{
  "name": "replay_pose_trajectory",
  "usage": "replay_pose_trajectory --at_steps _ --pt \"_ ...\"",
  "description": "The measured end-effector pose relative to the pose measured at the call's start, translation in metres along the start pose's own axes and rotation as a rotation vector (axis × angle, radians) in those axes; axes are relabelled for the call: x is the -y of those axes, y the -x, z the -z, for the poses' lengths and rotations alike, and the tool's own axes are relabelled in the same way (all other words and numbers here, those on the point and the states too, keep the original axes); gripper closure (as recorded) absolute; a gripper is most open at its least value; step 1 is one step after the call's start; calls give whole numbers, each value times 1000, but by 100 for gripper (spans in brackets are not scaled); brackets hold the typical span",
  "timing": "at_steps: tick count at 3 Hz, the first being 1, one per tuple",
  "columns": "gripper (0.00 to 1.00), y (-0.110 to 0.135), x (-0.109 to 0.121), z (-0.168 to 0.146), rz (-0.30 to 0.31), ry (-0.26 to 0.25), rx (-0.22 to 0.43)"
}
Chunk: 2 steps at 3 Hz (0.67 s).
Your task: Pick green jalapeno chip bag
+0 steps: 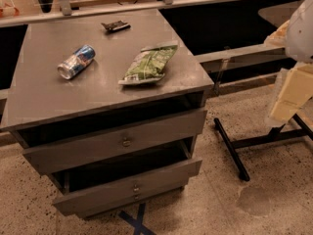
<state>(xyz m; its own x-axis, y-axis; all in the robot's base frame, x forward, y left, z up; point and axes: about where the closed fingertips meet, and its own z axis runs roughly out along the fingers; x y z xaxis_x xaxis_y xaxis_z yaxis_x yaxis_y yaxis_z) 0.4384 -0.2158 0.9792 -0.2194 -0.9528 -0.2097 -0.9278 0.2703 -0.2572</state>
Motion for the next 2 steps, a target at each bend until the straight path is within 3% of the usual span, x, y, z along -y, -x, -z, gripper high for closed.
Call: replay_pose_trajectory --at_steps 1,2 --pt "0 0 0 0 0 0 0" --pt "0 11 14 -12 -61 -37 105"
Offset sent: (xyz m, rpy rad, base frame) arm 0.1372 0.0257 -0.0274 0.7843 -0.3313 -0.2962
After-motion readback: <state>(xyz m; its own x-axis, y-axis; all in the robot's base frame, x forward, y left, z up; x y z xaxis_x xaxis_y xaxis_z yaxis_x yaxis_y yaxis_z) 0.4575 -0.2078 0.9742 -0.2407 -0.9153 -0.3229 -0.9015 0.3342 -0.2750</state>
